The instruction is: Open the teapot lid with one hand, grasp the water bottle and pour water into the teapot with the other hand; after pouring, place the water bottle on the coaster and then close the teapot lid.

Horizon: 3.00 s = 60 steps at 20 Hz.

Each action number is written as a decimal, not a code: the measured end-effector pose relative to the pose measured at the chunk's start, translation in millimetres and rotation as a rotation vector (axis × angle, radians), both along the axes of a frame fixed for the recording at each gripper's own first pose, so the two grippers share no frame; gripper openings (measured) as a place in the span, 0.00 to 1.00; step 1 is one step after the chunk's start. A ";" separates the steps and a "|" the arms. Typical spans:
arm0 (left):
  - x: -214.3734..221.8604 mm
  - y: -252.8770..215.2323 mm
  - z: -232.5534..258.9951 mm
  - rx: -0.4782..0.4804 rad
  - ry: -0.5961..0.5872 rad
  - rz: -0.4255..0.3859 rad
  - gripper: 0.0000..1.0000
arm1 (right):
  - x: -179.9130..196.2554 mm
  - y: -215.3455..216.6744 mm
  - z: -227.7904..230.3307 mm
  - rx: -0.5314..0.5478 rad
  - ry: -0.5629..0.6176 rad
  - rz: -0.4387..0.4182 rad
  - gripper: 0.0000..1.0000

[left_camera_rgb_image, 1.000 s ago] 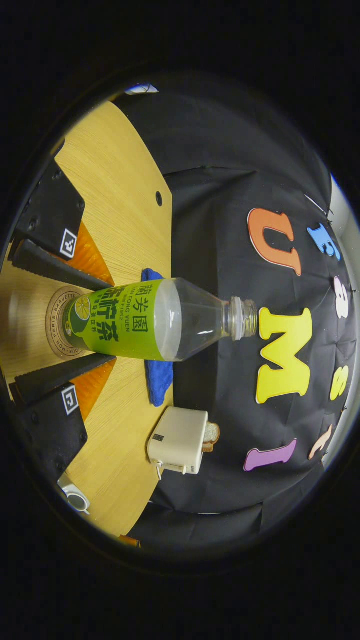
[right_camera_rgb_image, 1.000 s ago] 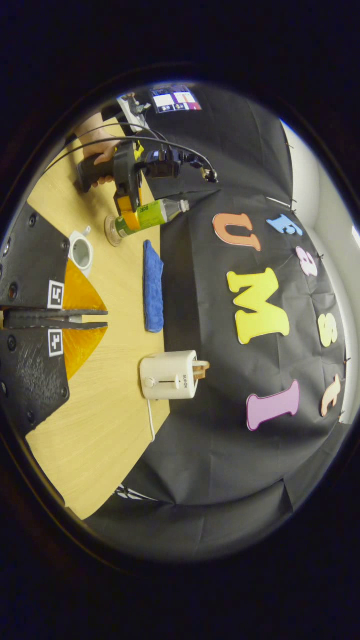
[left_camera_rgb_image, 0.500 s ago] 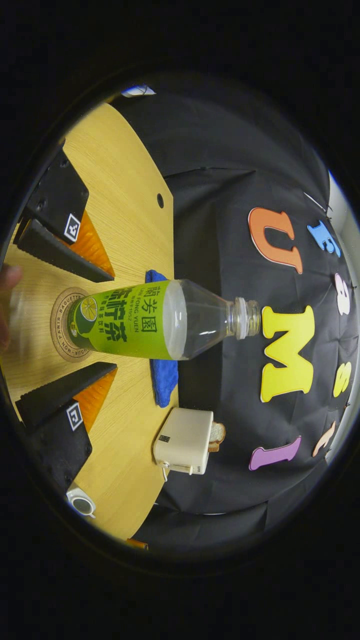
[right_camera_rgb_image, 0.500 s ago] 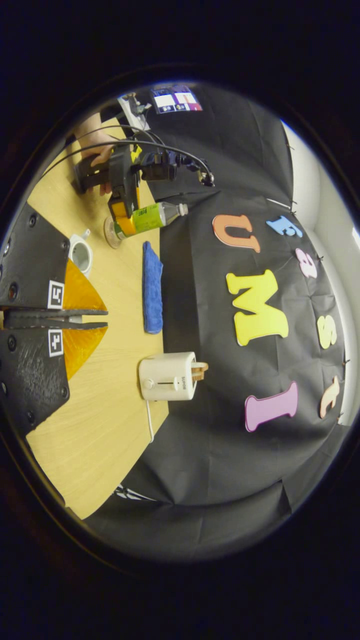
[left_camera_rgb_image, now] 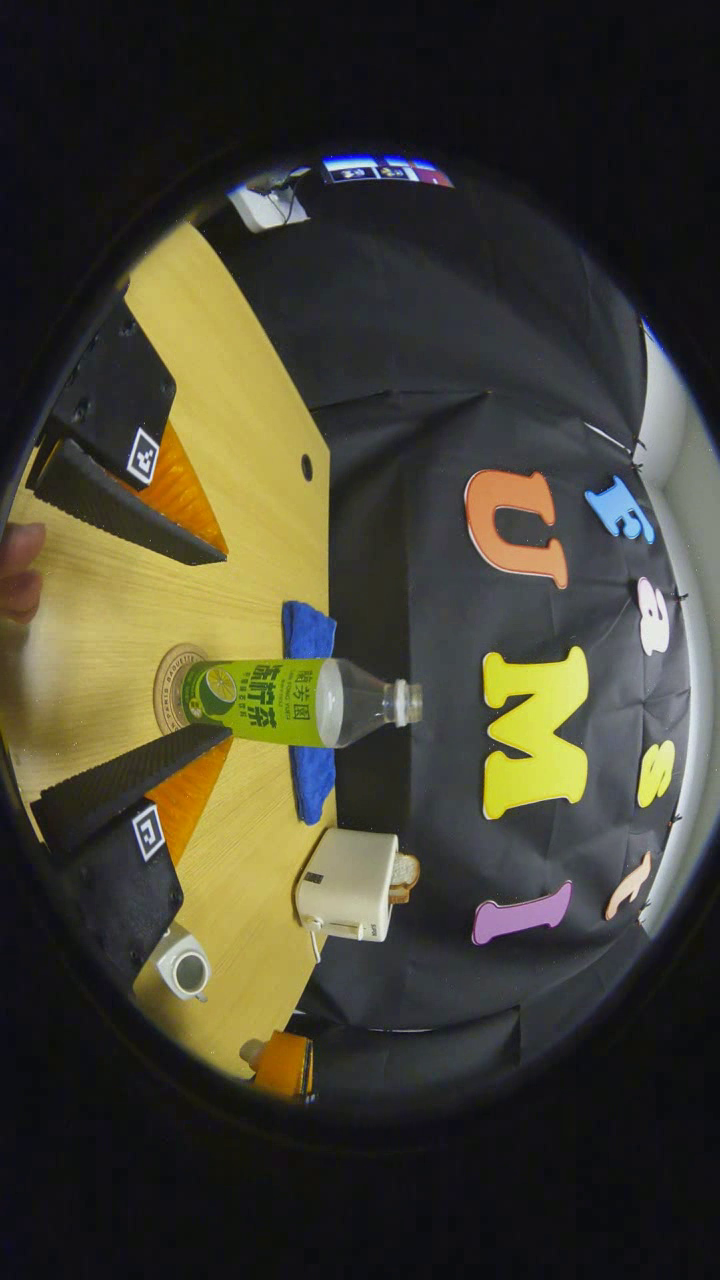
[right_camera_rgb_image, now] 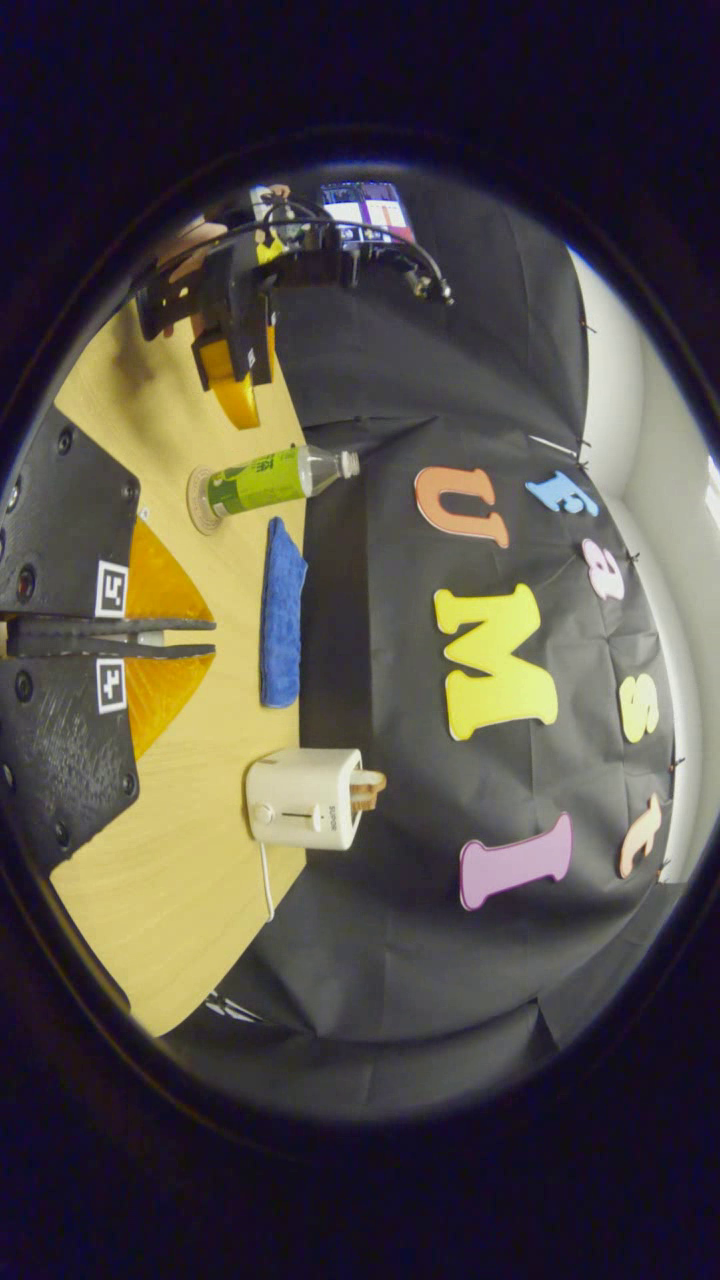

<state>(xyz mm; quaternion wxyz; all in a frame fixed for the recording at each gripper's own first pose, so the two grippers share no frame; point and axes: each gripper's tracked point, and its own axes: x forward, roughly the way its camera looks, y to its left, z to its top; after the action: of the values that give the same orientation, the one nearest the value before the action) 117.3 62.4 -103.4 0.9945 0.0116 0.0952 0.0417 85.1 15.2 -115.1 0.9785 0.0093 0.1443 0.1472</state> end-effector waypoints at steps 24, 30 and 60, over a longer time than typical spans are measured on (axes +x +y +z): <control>-74.0 47.4 25.3 0.041 -0.069 0.115 0.99 | 19.6 47.2 -49.8 -0.036 -0.007 0.063 0.01; -73.2 47.5 25.8 0.044 -0.070 0.112 0.99 | 19.7 45.4 -55.9 -0.032 -0.005 0.055 0.00; -90.9 -2.2 60.4 -0.005 -0.154 0.020 0.99 | -23.9 1.1 42.5 -0.017 -0.187 -0.153 0.98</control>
<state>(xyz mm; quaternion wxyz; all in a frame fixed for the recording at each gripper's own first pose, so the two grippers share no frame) 26.4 60.2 -43.1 0.9985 0.0048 0.0186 0.0521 61.2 16.3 -72.6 0.9961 -0.0017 0.0523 0.0711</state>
